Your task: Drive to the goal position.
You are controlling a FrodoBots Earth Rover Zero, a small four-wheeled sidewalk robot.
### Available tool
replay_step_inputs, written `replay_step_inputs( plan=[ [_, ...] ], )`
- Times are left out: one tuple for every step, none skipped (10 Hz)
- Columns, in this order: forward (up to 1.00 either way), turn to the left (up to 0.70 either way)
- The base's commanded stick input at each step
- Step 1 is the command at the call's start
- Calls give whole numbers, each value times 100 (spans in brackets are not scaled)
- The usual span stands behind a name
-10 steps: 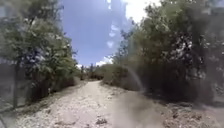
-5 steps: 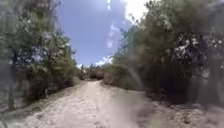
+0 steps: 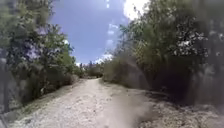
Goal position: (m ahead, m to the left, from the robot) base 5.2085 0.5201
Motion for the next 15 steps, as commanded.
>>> replay_step_inputs(
  plan=[
    [45,27],
    [45,27],
    [45,18],
    [45,0],
    [45,0],
    [45,0],
    [45,0],
    [45,0],
    [45,0],
    [45,0],
    [45,0],
    [45,0],
    [45,0],
    [45,0],
    [45,0]
  ],
)
